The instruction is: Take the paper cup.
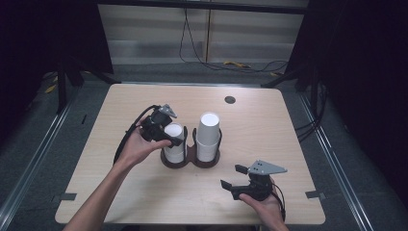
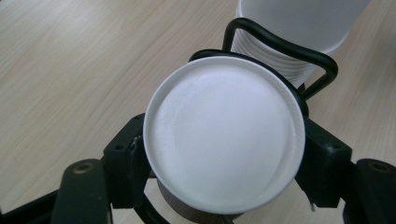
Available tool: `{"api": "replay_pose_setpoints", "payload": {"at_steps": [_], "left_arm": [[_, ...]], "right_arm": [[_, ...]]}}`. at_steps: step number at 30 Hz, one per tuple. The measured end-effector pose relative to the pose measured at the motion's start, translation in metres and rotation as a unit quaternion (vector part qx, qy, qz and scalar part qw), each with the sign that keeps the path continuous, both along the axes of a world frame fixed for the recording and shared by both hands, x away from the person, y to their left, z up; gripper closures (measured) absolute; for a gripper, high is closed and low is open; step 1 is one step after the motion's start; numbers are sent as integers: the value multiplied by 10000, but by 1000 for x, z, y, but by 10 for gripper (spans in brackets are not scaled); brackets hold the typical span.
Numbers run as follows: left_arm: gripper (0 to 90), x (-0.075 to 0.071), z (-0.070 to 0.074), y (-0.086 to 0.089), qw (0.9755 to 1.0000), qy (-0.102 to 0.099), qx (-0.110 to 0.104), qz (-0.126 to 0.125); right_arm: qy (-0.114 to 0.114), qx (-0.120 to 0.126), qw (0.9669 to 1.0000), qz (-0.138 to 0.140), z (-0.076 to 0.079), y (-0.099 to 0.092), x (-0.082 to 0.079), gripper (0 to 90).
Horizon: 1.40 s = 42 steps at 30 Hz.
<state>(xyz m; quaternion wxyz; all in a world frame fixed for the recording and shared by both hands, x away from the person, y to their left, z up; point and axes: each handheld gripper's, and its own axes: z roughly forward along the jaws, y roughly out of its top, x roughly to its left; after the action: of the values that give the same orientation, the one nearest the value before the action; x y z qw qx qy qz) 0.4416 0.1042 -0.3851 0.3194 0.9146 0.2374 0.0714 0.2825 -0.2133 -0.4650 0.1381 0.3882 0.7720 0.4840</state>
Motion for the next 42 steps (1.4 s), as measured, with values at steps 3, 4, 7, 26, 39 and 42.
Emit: {"api": "replay_pose_setpoints", "payload": {"at_steps": [3,4,7,26,39,42], "left_arm": [[305,-1,1,0,10000,-38,40,14],[305,-1,2,0,10000,-35,14,16],[312,-1,4,0,10000,-54,56,-12],[331,-6,18,6,9998,-180,-107,29],[334,-11,28,12,9992,-302,-269,73],[334,-12,30,13,9991,-293,-306,96]], "right_arm": [[9,5,10000,-4,0,0,0,190],[9,5,10000,-4,0,0,0,190],[11,0,10000,-7,0,0,0,190],[65,33,10000,-35,-1,0,1,190],[83,45,9999,-35,-1,0,2,189],[85,32,10000,-31,-1,0,2,189]]}}
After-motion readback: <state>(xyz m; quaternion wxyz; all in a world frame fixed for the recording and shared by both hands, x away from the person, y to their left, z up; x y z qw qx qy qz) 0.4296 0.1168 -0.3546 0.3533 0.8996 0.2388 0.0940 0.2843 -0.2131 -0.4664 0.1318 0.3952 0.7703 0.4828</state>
